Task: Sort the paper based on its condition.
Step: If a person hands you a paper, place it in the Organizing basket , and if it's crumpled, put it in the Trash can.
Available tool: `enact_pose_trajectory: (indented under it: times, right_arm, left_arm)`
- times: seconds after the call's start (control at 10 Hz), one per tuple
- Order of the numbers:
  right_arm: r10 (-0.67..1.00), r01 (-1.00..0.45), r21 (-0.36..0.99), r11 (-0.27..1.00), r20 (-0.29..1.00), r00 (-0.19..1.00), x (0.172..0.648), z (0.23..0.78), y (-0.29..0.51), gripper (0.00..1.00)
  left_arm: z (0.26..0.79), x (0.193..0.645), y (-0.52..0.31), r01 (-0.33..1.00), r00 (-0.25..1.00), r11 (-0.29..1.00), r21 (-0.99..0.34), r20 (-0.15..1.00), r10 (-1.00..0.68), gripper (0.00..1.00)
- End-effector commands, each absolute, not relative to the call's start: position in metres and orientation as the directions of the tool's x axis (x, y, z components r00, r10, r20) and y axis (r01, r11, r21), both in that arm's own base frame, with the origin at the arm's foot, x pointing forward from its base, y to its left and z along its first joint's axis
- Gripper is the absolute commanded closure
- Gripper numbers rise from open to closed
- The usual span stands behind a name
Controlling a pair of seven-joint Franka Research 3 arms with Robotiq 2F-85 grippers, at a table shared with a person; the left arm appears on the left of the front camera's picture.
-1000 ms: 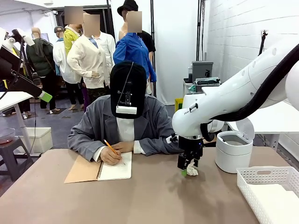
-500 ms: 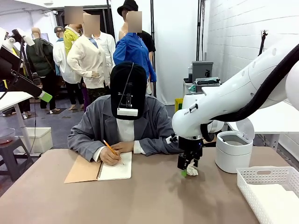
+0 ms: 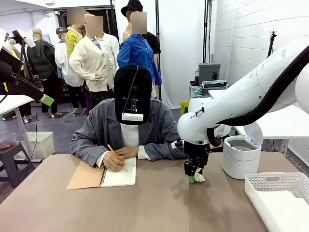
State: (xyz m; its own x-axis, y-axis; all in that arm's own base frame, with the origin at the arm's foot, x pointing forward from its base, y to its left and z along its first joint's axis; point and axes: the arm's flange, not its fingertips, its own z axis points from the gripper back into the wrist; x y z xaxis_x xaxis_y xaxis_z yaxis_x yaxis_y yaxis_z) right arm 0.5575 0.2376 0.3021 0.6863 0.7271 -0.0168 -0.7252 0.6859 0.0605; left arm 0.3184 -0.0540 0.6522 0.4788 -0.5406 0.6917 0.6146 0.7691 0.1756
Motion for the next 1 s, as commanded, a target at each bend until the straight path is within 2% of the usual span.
enact_pose_trajectory:
  times: [0.0, 0.2, 0.3, 0.4, 0.5, 0.7, 0.9]
  right_arm:
    - [0.728, -0.727, 0.058, 0.685, -0.021, 0.685, 0.557, 0.301, 0.237, 0.41]
    - [0.728, -0.727, 0.058, 0.685, -0.021, 0.685, 0.557, 0.301, 0.237, 0.41]
    - [0.727, -0.725, 0.060, 0.686, -0.017, 0.686, 0.558, 0.302, 0.238, 0.48]
    - [0.706, -0.702, 0.100, 0.705, 0.000, 0.709, 0.557, 0.303, 0.240, 0.67]
    - [0.727, -0.725, 0.059, 0.686, -0.015, 0.687, 0.558, 0.303, 0.238, 0.67]
    - [0.723, -0.722, 0.063, 0.689, -0.011, 0.690, 0.558, 0.304, 0.238, 0.67]
    - [0.721, -0.717, 0.092, 0.691, -0.020, 0.692, 0.546, 0.338, 0.243, 0.67]
  left_arm:
    - [0.653, 0.319, -0.053, 0.613, 0.478, 0.770, 0.176, 0.693, -0.539, 0.00]
    - [0.653, 0.319, -0.053, 0.613, 0.478, 0.770, 0.176, 0.693, -0.539, 0.00]
    - [0.653, 0.319, -0.053, 0.613, 0.478, 0.770, 0.176, 0.693, -0.539, 0.00]
    - [0.653, 0.319, -0.053, 0.613, 0.478, 0.770, 0.176, 0.693, -0.539, 0.00]
    - [0.653, 0.319, -0.053, 0.613, 0.478, 0.770, 0.176, 0.693, -0.539, 0.00]
    - [0.653, 0.319, -0.053, 0.613, 0.478, 0.770, 0.176, 0.693, -0.539, 0.00]
    - [0.653, 0.319, -0.053, 0.613, 0.478, 0.770, 0.176, 0.693, -0.539, 0.00]
